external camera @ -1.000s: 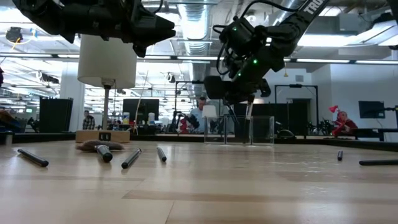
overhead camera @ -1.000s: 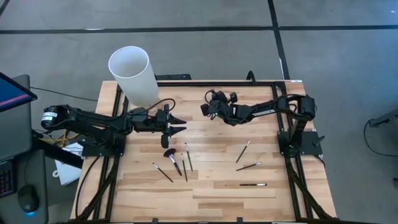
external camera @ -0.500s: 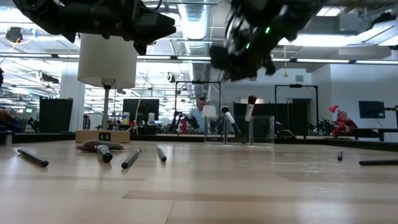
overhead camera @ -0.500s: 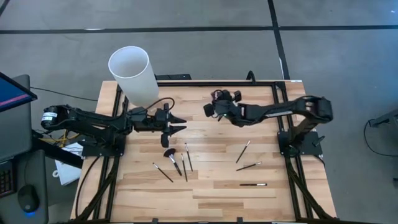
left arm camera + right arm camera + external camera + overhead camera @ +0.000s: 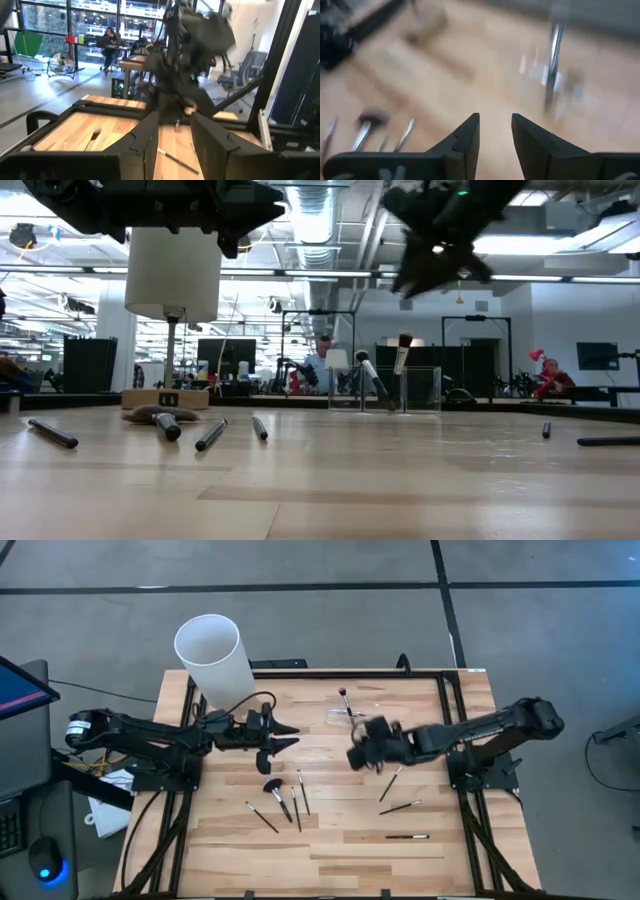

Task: Put items in baskets/containers
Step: Put the black eyeshadow brush into the transparent organizer

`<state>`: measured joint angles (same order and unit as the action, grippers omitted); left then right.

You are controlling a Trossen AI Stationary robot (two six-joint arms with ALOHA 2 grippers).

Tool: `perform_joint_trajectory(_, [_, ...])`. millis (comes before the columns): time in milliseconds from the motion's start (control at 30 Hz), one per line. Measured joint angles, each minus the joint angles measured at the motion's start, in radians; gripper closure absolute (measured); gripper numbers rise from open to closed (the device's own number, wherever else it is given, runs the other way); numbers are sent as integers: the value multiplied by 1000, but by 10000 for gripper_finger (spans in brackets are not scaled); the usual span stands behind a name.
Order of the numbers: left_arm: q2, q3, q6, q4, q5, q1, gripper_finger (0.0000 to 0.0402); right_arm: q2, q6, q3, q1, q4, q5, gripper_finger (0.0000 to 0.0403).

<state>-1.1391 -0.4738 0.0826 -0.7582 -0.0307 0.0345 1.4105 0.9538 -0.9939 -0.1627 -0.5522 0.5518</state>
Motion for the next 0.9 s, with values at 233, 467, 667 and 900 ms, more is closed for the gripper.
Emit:
perform_joint_trajectory(233, [67,-3,35,21,-18,-10,289,39,535,3,-156,-434,-161,297])
perform_joint_trajectory(467, [84,-3,58,58,-27,-51,289,178,759,1,-188,-458,-233,297])
perform_joint_trajectory(667, [85,-2,58,76,-27,-76,289,314,828,1,-154,-461,-317,297])
perform_joint_trajectory(900, [86,-2,54,86,-27,-80,289,400,837,0,-150,-450,-384,297])
